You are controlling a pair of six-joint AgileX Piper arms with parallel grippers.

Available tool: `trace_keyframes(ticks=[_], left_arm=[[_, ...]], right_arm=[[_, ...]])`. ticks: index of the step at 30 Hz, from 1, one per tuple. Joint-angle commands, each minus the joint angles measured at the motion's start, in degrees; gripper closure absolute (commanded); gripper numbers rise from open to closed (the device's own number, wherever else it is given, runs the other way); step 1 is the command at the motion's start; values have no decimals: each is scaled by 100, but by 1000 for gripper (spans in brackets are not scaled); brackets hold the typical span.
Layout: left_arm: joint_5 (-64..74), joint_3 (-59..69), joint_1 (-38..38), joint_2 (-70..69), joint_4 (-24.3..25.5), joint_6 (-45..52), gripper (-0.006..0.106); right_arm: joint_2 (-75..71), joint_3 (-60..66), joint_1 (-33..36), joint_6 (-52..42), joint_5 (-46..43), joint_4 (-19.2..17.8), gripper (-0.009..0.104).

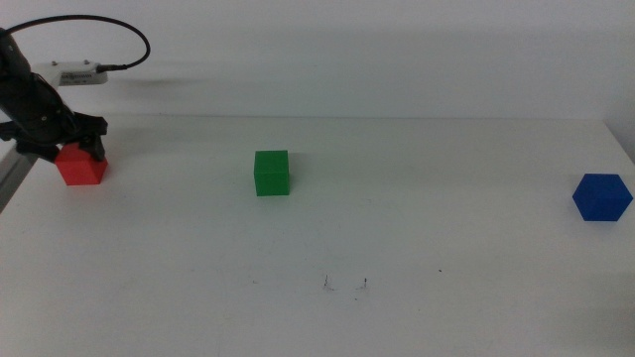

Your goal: Stack red cubes first, then green, then blue cubes in a specific spot.

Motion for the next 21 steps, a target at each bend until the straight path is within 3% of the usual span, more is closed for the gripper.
trace_keyframes(ticks=[1,4,9,14,18,21], left_arm=[[-68,-40,5,-30,-45,18,38],[149,-40,5,-41,-201,-202,68],[830,158,-95,-415,-345,-407,95],[-517,2579,-600,-2375,-285,-801,99],[-1504,4701,-1470,-4033,105,-2574,99],[-1543,5299,-2512,-4713,1007,-4413,99]], right_arm=[[-21,14,-9,-43,-19,-16,2],[-21,14,-9,-43,-19,-16,2],[-21,14,-9,-43,-19,-16,2],[-21,14,-9,-43,-19,-16,2],[-21,14,-9,-43,-19,-16,2],[-21,14,-9,-43,-19,-16,2]])
